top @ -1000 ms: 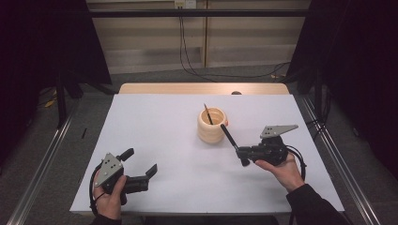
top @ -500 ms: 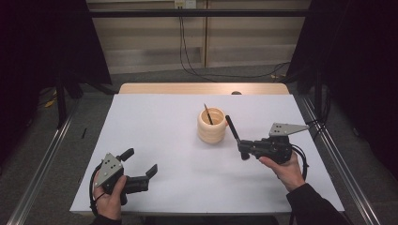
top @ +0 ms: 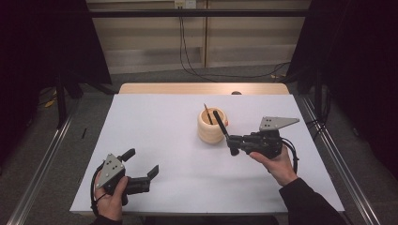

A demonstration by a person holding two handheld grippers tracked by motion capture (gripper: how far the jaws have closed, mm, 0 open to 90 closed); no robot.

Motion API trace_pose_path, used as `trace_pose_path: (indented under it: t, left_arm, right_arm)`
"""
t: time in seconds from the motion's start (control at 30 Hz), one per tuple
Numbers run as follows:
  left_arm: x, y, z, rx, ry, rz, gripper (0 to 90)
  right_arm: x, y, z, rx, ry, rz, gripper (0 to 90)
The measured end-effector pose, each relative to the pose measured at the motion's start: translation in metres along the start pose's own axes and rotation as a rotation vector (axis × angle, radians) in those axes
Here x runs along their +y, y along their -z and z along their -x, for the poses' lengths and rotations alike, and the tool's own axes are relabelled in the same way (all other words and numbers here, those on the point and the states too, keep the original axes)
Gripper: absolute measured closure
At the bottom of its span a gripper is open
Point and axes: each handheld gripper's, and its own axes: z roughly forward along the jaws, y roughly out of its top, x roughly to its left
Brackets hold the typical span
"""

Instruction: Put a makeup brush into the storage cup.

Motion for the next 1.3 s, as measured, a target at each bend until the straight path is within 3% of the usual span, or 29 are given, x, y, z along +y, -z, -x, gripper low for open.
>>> trace_pose_path:
  t: [0.33, 0.77, 1.03, 1.1, 1.3]
  left_arm:
    - [0.000, 0.000, 0.000, -0.004, 0.001, 0.000, 0.6]
    - [0.000, -0.001, 0.002, -0.009, -0.003, -0.006, 0.6]
    - [0.000, -0.001, 0.002, -0.010, 0.002, -0.007, 0.6]
    - [0.000, -0.001, 0.002, -0.026, 0.001, -0.009, 0.5]
    - [0.000, -0.002, 0.002, -0.020, -0.004, -0.014, 0.6]
  right_arm:
    - [0.012, -0.018, -0.007, 0.056, 0.027, 0.000, 78.2]
    - [0.021, -0.042, -0.017, 0.108, 0.067, -0.056, 78.2]
    - [0.019, -0.047, -0.019, 0.131, 0.080, -0.108, 78.2]
    - [0.018, -0.048, -0.021, 0.133, 0.082, -0.135, 78.2]
    - [0.017, -0.053, -0.024, 0.123, 0.109, -0.208, 78.2]
